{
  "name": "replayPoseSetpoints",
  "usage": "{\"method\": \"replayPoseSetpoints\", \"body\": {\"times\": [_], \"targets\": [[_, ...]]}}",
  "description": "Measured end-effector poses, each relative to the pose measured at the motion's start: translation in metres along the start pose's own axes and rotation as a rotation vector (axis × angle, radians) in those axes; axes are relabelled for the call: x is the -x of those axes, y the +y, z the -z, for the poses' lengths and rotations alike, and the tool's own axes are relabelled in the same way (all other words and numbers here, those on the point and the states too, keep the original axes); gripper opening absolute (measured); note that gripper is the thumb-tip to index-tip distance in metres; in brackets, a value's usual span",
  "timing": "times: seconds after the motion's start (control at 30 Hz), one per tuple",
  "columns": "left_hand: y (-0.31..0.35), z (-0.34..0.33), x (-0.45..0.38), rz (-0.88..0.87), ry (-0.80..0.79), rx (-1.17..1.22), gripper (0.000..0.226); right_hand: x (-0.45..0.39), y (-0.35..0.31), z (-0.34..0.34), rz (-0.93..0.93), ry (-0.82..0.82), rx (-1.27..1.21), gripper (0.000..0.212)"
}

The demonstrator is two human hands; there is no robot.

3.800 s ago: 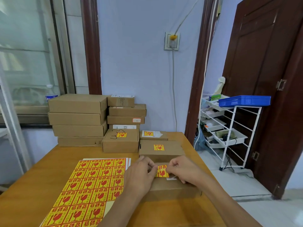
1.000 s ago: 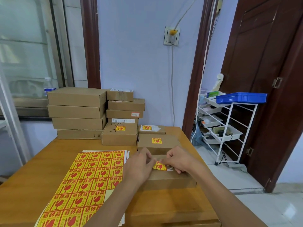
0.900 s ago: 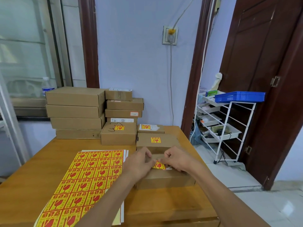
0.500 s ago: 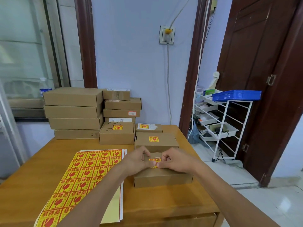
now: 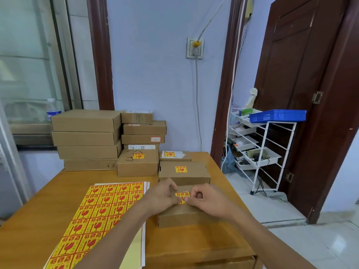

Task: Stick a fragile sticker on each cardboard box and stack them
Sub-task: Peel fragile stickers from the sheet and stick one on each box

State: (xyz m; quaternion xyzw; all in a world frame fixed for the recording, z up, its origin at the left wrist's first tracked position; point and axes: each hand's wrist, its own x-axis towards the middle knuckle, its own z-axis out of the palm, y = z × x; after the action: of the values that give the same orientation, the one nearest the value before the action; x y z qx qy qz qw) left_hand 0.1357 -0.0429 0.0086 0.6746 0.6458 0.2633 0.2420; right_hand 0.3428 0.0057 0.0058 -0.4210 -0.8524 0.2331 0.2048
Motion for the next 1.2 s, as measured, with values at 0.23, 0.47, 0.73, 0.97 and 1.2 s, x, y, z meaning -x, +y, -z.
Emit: {"method": "replayPoseSetpoints", "body": {"times": [0.23, 0.47, 0.73, 0.97, 1.2], "targets": [[-0.010, 0.016, 0.050, 0.085, 0.177, -0.042, 0.097, 0.061, 0.030, 0.010, -0.226, 0.170, 0.043, 0.078], [0.007, 0.013, 0.048, 0.062, 0.315, -0.046, 0.095, 0.058, 0.030, 0.004, -0.159, 0.335, -0.164, 0.078], [0.016, 0.049, -0.038, 0.079, 0.489, 0.066, 0.066, -0.044, 0.039, 0.040, -0.118, 0.437, -0.158, 0.079], [-0.029, -0.005, -0.069, 0.325, 0.348, -0.119, 0.042, -0.061, 0.080, -0.007, -0.181, 0.350, -0.290, 0.090], [0.008, 0.015, -0.073, 0.235, 0.468, -0.213, 0.029, -0.067, 0.082, 0.028, -0.160, 0.478, -0.269, 0.081]]}}
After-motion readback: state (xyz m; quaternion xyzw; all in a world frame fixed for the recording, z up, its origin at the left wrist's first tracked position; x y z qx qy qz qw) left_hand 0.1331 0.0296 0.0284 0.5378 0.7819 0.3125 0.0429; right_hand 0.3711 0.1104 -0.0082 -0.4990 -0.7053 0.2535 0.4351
